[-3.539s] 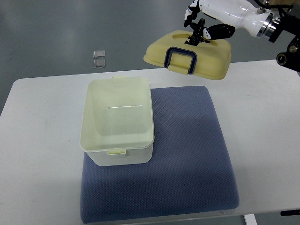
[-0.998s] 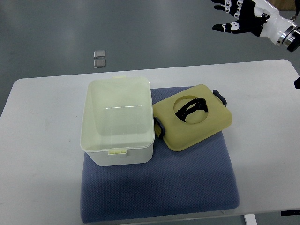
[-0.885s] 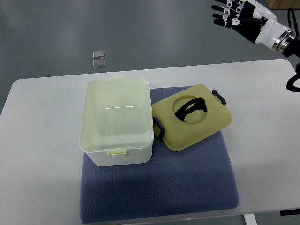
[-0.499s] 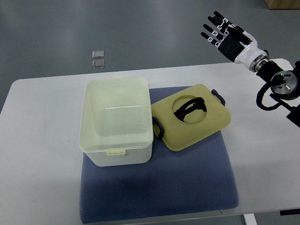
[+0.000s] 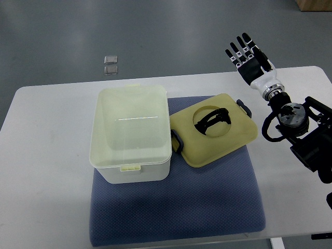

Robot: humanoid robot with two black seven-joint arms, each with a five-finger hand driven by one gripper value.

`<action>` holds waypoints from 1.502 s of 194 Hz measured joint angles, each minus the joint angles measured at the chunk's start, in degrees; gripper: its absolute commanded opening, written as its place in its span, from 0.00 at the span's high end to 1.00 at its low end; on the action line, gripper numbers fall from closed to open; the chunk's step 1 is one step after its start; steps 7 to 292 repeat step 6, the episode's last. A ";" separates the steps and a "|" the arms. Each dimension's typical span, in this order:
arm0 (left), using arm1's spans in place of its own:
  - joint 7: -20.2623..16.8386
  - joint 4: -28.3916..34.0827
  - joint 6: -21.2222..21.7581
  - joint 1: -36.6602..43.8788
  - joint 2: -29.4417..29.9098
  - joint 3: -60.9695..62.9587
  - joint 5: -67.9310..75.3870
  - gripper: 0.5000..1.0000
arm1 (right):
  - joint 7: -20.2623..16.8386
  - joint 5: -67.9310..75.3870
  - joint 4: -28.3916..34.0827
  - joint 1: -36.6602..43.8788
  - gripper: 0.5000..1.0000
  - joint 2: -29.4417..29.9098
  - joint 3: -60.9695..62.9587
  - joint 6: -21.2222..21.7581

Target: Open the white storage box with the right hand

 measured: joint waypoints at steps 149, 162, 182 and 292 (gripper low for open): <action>0.00 0.00 0.00 0.00 0.00 0.00 0.00 0.00 | 0.03 -0.02 -0.06 -0.08 0.13 0.09 0.03 0.00; 0.00 0.00 0.00 0.00 0.00 0.00 0.00 0.00 | 0.03 -0.02 -0.06 -0.08 0.13 0.09 0.03 0.00; 0.00 0.00 0.00 0.00 0.00 0.00 0.00 0.00 | 0.03 -0.02 -0.06 -0.08 0.13 0.09 0.03 0.00; 0.00 0.00 0.00 0.00 0.00 0.00 0.00 0.00 | 0.03 -0.02 -0.06 -0.08 0.13 0.09 0.03 0.00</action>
